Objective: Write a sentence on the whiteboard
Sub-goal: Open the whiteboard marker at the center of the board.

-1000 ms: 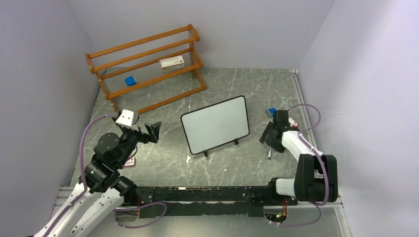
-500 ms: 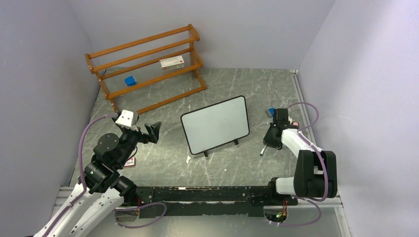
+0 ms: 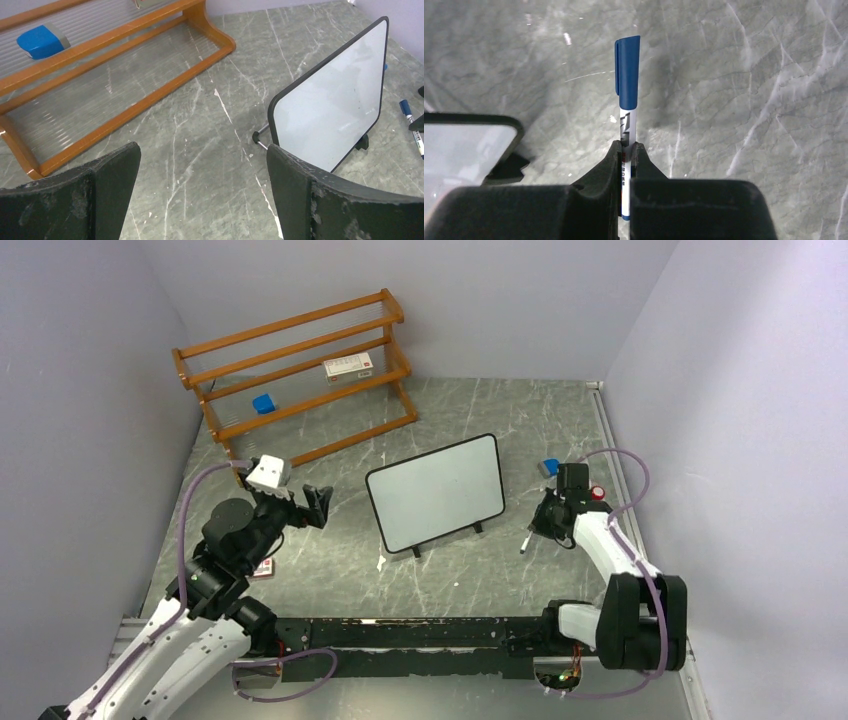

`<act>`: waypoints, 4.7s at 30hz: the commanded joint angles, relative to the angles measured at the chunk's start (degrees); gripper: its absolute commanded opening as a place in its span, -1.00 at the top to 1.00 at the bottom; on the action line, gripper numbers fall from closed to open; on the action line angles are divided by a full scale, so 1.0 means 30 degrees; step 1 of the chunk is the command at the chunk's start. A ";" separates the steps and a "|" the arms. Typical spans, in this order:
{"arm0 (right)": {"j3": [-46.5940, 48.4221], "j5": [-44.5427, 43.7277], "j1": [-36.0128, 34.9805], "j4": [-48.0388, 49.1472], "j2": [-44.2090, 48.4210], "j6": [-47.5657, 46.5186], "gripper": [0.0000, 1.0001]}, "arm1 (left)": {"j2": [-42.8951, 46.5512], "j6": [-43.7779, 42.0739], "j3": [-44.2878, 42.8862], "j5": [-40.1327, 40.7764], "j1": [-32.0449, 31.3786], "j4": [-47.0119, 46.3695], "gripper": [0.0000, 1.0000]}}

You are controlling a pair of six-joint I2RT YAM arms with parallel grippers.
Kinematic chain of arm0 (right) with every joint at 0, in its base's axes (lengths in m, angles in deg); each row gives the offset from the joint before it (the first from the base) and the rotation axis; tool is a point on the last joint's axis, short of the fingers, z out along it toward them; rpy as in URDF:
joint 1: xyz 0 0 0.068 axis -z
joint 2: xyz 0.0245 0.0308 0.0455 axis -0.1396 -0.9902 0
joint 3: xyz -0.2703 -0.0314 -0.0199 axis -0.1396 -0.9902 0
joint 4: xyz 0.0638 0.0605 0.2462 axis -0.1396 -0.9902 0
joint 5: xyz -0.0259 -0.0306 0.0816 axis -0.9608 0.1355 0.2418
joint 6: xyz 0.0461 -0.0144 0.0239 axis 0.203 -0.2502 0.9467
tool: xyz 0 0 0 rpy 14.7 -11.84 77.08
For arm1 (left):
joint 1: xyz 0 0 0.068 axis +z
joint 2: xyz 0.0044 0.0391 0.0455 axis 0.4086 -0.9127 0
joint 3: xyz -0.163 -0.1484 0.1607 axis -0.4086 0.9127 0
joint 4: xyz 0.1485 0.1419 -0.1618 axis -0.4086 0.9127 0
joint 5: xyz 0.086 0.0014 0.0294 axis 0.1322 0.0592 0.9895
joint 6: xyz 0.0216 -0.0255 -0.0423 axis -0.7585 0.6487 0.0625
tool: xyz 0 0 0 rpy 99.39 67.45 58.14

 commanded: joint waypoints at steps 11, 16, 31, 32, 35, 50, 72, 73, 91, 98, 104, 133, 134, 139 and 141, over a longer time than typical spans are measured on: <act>0.3788 0.2878 -0.2078 -0.3643 0.5568 -0.0832 1.00 | -0.5730 0.2209 -0.5993 -0.1866 -0.0108 0.3254 -1.00; 0.6423 0.2615 -0.5833 -0.4357 0.5228 -0.1306 1.00 | -0.7317 0.3839 -0.7907 -0.4064 -0.0107 0.3965 -1.00; 1.0927 0.4038 -1.1347 -0.3290 0.1731 -0.3135 1.00 | -0.9781 0.8047 -0.9771 -0.7163 -0.0108 0.3633 -1.00; 1.1080 0.4043 -1.1713 -0.3102 0.1560 -0.3190 1.00 | -0.9937 0.8339 -0.9817 -0.7318 -0.0093 0.3565 -1.00; 1.1592 0.4026 -1.2725 -0.2675 0.0978 -0.3446 1.00 | -1.0468 0.9107 -0.9939 -0.8073 -0.0104 0.3010 -1.00; 1.3021 0.4964 -1.6101 0.0014 -0.1287 -0.3990 1.00 | -1.1623 1.1825 -0.9156 -0.9876 -0.0107 0.0645 -0.19; 1.2743 0.5314 -1.7007 0.1851 -0.2070 -0.3811 1.00 | -1.1155 1.3906 -0.7459 -0.8452 -0.0108 -0.0188 0.45; 1.2695 0.5316 -1.7005 0.1935 -0.2061 -0.3784 1.00 | -1.1072 1.4034 -0.7378 -0.8365 -0.0108 -0.0205 0.52; 1.2530 0.2178 -1.6480 0.0897 -0.0758 -0.1807 -1.00 | -0.8614 1.7673 -0.5303 -0.6958 0.1126 -0.2046 0.90; 1.3431 0.2285 -1.6081 0.0048 -0.0684 -0.1522 -1.00 | -0.7847 1.9363 -0.4437 -0.7338 0.2059 -0.3195 0.90; 1.1410 0.6789 -1.4340 0.2469 0.1259 -0.3713 -1.00 | -0.7391 2.0691 -0.4117 -0.7180 0.2268 -0.4221 0.90; 0.3185 0.8782 -1.2363 1.8731 0.3628 0.8207 -0.89 | -0.7176 2.5805 -0.0926 -0.6400 0.2325 -1.0862 0.90; 0.3338 0.8829 -1.2408 1.8562 0.3551 0.8306 -0.86 | -0.7176 2.5845 -0.0867 -0.6373 0.2324 -1.1133 0.90; 0.3467 0.7460 -1.3672 1.8889 0.2956 0.8883 -0.74 | -0.7468 2.6332 -0.0627 -0.6581 0.2324 -1.2525 0.90; 0.3998 0.6910 -1.4131 1.8204 0.2603 0.8447 -0.72 | -0.7586 2.6435 -0.0587 -0.6693 0.2331 -1.2985 0.90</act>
